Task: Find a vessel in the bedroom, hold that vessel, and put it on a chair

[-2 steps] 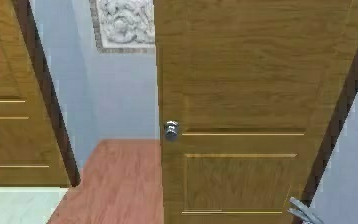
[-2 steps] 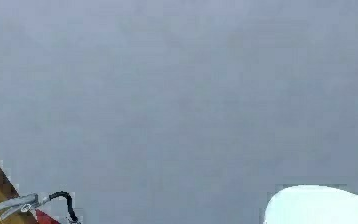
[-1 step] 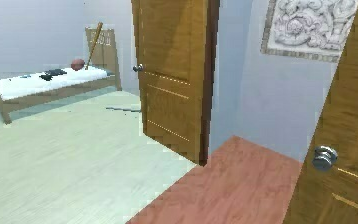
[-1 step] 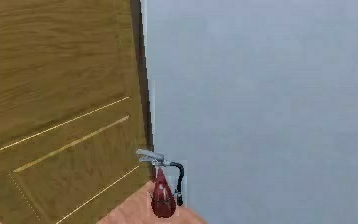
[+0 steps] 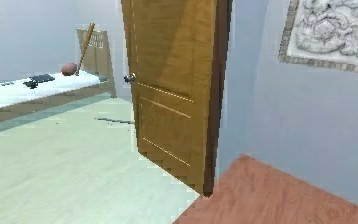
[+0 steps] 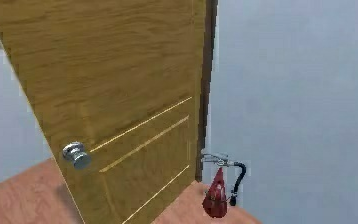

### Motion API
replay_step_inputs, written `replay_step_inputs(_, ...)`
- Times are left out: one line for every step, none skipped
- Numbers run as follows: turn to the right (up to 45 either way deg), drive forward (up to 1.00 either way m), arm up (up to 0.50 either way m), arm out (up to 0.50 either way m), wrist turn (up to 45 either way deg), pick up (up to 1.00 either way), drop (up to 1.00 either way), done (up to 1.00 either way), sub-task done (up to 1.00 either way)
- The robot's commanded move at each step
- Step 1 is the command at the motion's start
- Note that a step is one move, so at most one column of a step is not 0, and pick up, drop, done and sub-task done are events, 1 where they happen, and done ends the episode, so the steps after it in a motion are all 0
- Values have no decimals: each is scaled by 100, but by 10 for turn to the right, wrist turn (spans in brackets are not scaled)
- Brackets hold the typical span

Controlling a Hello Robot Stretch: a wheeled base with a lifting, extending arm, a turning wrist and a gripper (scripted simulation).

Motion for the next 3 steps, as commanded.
replay_step_inputs(180,0,0,0,0,0,0,0,0)
replay_step_inputs(0,80,0,0,0,0,0,0,0)
replay_step_inputs(450,0,0,0,0,0,0,0,0)
